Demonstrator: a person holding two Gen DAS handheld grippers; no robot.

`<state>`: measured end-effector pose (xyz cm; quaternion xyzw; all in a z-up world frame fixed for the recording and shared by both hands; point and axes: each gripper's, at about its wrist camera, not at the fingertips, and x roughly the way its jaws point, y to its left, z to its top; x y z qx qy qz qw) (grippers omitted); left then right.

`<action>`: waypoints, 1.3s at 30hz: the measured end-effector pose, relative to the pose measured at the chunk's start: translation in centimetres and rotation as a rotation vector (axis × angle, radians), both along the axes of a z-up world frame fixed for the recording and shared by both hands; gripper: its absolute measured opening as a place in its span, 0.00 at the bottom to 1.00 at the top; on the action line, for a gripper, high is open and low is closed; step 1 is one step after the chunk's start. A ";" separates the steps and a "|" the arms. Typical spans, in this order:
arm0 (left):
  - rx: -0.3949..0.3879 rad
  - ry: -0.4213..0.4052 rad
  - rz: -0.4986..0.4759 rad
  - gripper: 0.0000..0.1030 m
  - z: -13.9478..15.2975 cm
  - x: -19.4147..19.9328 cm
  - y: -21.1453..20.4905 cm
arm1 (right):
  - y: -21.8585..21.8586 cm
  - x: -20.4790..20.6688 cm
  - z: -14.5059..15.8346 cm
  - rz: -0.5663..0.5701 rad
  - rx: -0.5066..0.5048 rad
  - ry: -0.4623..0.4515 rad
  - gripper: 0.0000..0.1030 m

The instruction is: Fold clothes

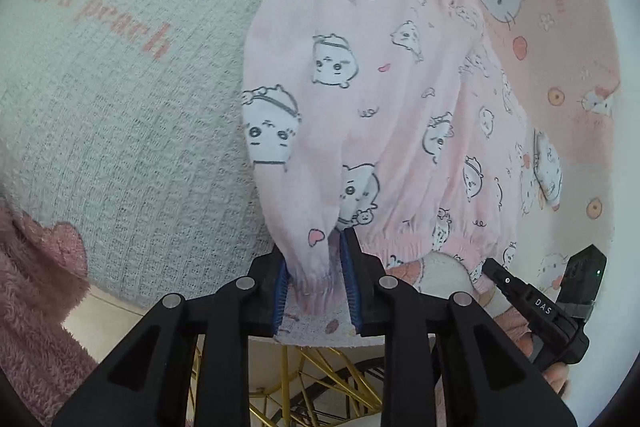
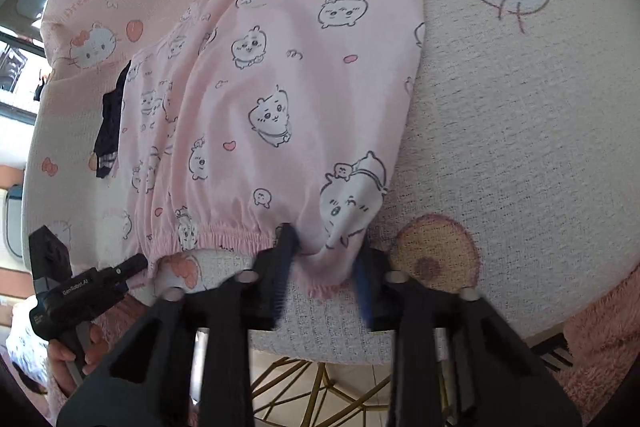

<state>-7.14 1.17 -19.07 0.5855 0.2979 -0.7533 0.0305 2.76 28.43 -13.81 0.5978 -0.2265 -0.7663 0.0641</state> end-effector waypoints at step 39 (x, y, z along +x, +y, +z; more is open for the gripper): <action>-0.112 0.129 -0.363 0.33 7.1 -6.7 4.7 | 6.4 -6.0 7.4 -0.070 0.318 0.059 0.35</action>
